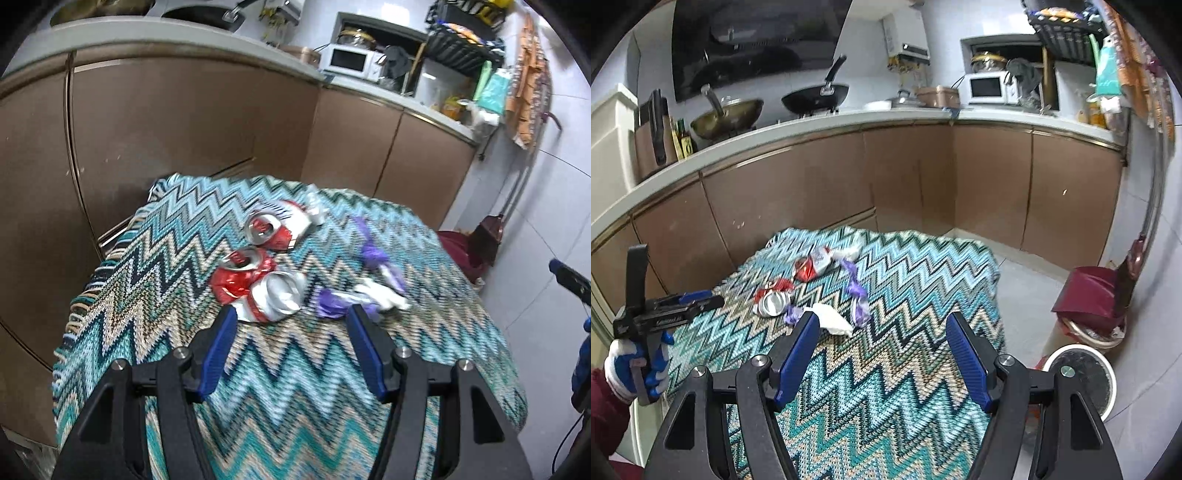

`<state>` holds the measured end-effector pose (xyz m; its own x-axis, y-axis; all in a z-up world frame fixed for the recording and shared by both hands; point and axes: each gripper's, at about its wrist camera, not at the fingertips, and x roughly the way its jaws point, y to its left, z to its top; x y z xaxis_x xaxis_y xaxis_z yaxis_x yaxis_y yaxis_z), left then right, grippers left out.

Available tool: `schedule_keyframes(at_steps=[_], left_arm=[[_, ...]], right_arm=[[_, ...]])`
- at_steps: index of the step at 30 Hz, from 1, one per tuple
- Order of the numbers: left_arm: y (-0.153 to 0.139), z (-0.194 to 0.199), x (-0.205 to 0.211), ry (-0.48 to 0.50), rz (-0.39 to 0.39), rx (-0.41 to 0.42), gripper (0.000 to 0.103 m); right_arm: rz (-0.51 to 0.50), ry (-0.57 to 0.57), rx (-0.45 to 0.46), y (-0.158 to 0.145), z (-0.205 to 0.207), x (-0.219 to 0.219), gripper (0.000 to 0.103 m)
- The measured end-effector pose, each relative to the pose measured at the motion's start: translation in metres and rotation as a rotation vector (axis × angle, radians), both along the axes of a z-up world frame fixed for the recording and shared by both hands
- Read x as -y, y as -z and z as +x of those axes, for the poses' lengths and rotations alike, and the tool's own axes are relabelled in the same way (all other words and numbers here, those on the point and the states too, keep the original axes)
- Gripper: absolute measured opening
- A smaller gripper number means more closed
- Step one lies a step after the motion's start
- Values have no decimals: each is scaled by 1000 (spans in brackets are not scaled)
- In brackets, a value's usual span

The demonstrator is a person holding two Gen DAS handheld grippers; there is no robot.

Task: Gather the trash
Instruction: 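Grasp the crushed red can with the left tool while the right tool grasps white tissue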

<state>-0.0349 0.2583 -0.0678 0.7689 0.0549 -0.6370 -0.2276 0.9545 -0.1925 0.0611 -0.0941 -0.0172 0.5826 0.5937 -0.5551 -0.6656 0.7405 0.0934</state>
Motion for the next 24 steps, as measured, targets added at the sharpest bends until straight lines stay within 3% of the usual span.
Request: schedule_keyframes(at_steps=[6, 15, 24], left_arm=[[22, 44, -43, -10, -25, -54, 59], [48, 112, -66, 30, -52, -161, 59], [76, 138, -77, 50, -82, -281, 59]], right_arm=[[-26, -64, -74, 25, 26, -35, 69], [-75, -153, -162, 64, 67, -89, 69], [-118, -279, -210, 91, 84, -136, 69]])
